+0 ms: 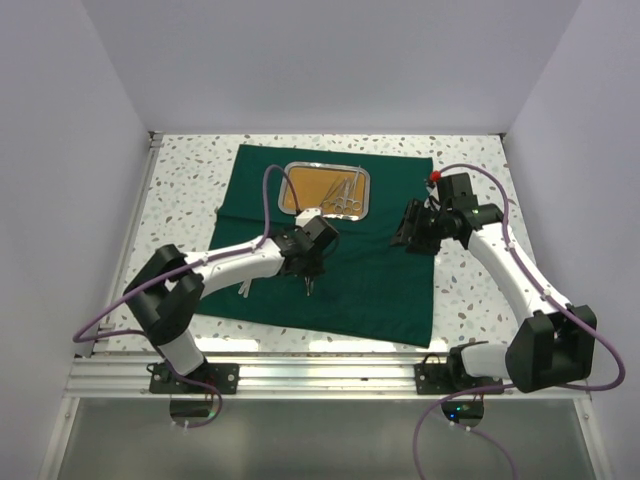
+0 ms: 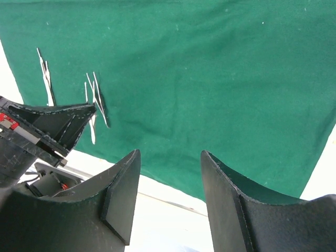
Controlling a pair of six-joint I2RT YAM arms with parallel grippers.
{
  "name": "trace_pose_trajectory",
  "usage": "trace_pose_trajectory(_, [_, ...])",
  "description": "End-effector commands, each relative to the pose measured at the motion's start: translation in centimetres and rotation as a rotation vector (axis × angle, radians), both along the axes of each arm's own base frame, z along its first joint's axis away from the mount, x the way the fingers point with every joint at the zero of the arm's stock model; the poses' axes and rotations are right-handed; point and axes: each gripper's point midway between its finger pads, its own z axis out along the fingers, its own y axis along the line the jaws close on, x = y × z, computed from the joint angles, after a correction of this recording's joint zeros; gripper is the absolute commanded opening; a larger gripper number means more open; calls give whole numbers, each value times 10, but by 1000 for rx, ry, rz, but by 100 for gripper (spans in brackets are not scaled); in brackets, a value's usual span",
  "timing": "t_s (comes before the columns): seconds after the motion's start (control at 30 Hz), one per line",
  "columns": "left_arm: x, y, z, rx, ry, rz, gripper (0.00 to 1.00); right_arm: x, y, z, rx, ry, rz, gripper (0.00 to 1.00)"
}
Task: Open and lay out the surgical kit
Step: Place the medical item in the surgical kit.
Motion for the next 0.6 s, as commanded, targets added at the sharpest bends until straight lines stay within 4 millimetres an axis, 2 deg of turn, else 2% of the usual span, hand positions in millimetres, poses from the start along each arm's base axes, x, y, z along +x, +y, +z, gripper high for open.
trace_pose_trajectory(0.0, [9,-9,-1,-7,-45,-18,0,0,2,15,6,-39,23,53])
trace_pose_trajectory(0.27, [12,-9,-10,36,-35,-38,1,-3,0,12,-3,-37,27,53])
trace_pose_trajectory(0.37, [12,-8,-10,42,-33,-42,31,-1,1,11,-3,-35,27,53])
trace_pose_trajectory(0.4, [11,-7,-7,42,-33,-42,48,-1,1,11,-2,-36,28,53])
trace_pose_trajectory(0.5, [14,-8,16,31,-61,-43,71,2,1,12,-2,-40,27,53])
trace_pose_trajectory(0.53, [17,-7,26,31,-82,-37,73,1,1,12,-6,-35,28,53])
trace_pose_trajectory(0.57, [24,-13,45,13,-117,-42,73,2,0,13,-11,-40,27,53])
